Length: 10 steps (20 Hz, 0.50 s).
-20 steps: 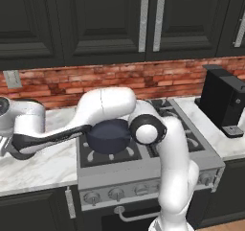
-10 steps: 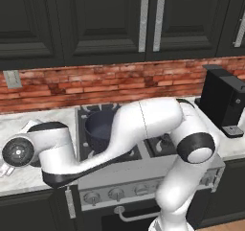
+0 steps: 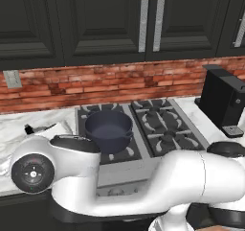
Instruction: Pick the kettle from the counter and place it on a stove burner. Then turn the burner on.
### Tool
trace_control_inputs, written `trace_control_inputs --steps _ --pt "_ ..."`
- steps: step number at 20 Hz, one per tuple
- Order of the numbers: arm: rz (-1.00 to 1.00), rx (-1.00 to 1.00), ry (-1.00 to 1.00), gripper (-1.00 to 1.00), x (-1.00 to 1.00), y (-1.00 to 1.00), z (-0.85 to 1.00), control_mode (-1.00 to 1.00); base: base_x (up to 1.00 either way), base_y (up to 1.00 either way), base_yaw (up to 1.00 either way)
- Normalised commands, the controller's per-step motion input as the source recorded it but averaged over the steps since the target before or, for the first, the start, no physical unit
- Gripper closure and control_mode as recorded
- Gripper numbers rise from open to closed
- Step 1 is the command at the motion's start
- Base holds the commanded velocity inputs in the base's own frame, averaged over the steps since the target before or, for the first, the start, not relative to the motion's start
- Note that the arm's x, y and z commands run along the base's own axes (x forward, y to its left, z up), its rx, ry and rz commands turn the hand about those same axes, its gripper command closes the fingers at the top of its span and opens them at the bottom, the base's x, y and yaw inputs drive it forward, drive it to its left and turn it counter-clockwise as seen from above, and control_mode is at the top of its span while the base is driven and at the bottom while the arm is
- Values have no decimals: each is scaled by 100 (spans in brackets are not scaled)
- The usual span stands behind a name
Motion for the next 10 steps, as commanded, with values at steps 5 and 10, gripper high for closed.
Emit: trace_control_inputs --steps 5,10 --pt "-6 27 8 100 -66 -100 46 -100 0 0 0" --pt "-3 33 14 100 -51 -100 40 -100 0 0 0"
